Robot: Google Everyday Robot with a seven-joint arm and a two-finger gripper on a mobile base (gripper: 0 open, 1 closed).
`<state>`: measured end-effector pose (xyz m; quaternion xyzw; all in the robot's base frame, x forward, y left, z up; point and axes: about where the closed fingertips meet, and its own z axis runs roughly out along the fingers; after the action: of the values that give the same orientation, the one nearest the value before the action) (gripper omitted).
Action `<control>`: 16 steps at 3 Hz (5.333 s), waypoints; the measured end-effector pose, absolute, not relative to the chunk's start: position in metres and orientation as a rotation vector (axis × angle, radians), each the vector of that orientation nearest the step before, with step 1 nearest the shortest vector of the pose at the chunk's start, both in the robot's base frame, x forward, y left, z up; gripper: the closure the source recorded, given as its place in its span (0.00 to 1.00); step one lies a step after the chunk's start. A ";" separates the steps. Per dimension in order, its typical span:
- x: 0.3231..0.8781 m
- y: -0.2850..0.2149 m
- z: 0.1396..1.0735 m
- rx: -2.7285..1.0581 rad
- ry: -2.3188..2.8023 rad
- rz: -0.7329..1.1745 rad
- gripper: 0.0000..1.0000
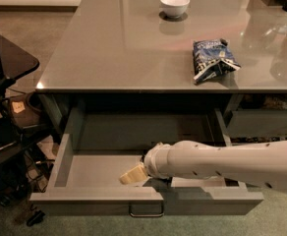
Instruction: Pick rxbar chocolate from top drawer and place on counter
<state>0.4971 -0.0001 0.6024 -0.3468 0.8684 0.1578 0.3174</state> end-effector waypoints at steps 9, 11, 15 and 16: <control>0.523 -0.027 0.595 -0.795 2.353 0.363 1.00; 0.538 -0.034 0.644 -0.761 2.257 0.292 1.00; 0.593 -0.040 0.795 -0.722 2.136 0.293 1.00; 0.592 -0.037 0.807 -0.743 2.133 0.291 1.00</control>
Offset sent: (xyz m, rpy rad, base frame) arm 0.1056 -0.1066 -0.0726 -0.0375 -0.0481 -0.3844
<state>0.5924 -0.0374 0.8067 -0.2962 0.8506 0.1162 0.4186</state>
